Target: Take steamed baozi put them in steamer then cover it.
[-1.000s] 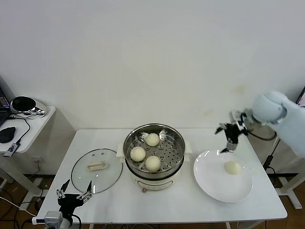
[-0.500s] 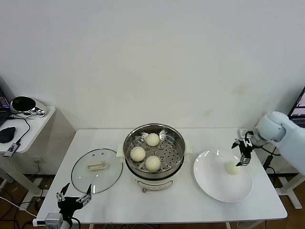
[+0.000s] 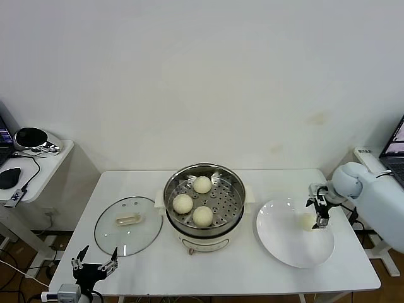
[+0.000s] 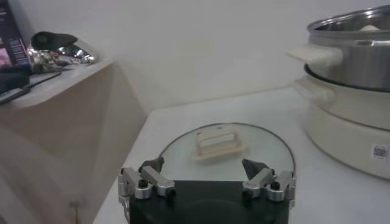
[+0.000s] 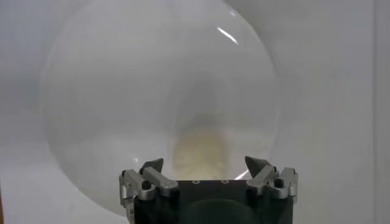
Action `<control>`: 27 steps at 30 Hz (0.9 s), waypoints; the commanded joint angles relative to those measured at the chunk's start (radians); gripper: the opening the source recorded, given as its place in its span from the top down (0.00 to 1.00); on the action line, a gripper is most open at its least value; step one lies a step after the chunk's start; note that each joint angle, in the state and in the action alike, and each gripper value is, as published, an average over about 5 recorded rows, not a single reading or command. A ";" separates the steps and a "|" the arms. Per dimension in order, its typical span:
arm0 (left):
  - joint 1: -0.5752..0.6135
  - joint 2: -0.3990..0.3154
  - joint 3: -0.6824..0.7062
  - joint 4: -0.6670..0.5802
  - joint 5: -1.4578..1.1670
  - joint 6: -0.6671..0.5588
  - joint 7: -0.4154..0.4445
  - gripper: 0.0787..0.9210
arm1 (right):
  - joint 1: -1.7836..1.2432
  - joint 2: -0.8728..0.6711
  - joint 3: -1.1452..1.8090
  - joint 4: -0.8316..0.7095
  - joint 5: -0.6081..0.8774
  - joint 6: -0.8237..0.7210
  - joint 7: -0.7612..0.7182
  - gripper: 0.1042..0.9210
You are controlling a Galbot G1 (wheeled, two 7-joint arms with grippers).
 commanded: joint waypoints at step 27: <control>-0.008 -0.010 0.010 0.018 0.010 -0.003 -0.002 0.12 | -0.020 0.053 0.020 -0.081 -0.080 0.043 0.014 0.23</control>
